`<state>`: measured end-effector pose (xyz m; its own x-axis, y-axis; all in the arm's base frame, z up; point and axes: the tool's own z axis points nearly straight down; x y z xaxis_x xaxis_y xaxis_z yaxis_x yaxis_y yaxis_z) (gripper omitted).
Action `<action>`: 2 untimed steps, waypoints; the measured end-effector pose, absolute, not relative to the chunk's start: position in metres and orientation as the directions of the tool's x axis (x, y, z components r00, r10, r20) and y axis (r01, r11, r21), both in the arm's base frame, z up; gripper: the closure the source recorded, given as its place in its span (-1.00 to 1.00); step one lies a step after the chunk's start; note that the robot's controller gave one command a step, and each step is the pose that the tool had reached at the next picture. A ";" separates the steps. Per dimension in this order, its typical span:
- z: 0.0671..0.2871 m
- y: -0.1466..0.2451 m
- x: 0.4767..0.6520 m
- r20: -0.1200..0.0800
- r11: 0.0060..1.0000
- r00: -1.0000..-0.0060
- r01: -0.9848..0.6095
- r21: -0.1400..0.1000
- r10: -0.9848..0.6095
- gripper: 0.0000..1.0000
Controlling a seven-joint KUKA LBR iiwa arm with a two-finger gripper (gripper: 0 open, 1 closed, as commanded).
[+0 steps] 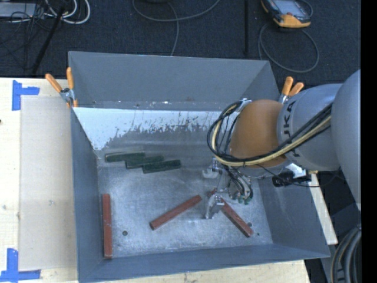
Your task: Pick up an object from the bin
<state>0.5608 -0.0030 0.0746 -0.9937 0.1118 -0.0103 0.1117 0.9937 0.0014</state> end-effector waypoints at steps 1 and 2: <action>0.075 -0.003 0.561 -0.011 0.994 -0.994 0.112 0.001 0.112 -1.00; 0.077 0.043 0.560 -0.016 0.989 -0.989 0.148 0.003 0.148 1.00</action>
Offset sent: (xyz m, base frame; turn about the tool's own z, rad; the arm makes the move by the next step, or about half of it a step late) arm -0.0069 0.0458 -0.0046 0.0366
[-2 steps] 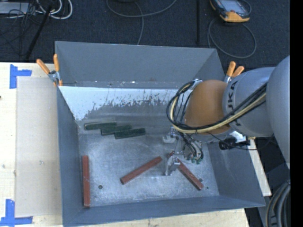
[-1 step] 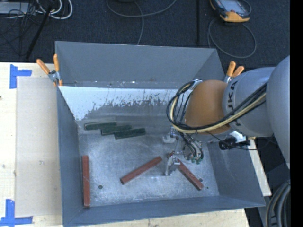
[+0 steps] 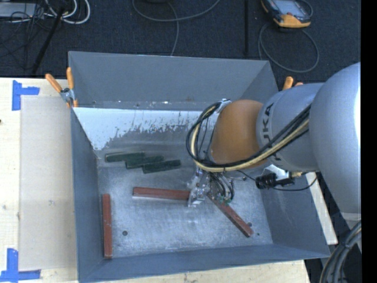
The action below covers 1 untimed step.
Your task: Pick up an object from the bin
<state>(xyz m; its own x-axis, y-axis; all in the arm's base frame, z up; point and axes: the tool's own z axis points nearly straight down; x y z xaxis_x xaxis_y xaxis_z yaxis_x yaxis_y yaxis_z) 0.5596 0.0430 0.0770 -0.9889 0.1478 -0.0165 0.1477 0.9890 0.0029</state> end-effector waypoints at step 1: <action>0.077 0.043 0.560 -0.017 0.989 -0.989 0.147 0.003 0.147 1.00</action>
Offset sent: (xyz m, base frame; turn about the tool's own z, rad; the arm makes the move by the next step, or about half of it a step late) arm -0.0190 0.0168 0.1676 -0.0167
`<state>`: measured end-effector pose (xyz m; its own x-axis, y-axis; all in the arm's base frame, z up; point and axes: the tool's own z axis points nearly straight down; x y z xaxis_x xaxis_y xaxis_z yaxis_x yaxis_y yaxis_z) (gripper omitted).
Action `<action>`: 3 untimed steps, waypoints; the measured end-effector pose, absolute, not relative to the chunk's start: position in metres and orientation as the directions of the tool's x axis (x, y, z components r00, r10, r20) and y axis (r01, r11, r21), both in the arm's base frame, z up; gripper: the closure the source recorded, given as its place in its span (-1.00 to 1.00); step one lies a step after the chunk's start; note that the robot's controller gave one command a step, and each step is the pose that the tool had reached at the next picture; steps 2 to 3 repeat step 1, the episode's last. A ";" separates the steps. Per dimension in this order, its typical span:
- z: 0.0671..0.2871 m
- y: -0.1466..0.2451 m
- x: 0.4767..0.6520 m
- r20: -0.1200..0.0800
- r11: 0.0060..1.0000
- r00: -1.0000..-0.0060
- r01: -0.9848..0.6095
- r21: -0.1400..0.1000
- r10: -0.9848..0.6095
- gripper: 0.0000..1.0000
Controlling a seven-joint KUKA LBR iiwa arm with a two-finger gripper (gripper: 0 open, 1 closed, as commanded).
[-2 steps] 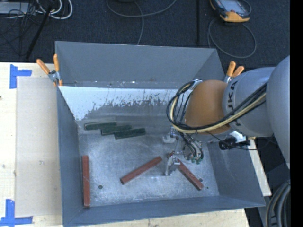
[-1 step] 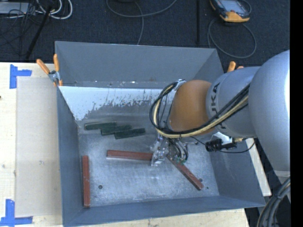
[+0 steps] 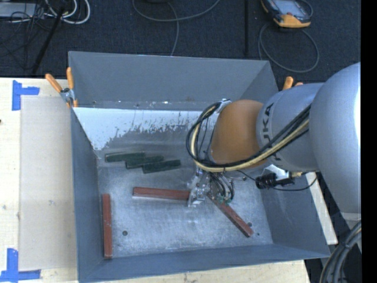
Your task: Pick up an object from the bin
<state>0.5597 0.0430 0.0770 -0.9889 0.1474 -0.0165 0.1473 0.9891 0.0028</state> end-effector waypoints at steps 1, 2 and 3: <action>0.247 0.060 0.542 -0.006 0.992 -0.992 0.128 0.002 0.128 1.00; 0.247 0.060 0.542 -0.006 0.992 -0.992 0.128 0.002 0.128 1.00; 0.247 0.060 0.542 -0.006 0.992 -0.992 0.128 0.002 0.128 1.00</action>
Offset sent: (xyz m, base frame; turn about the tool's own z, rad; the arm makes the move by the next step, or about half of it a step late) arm 0.0000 0.0000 0.0000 0.0000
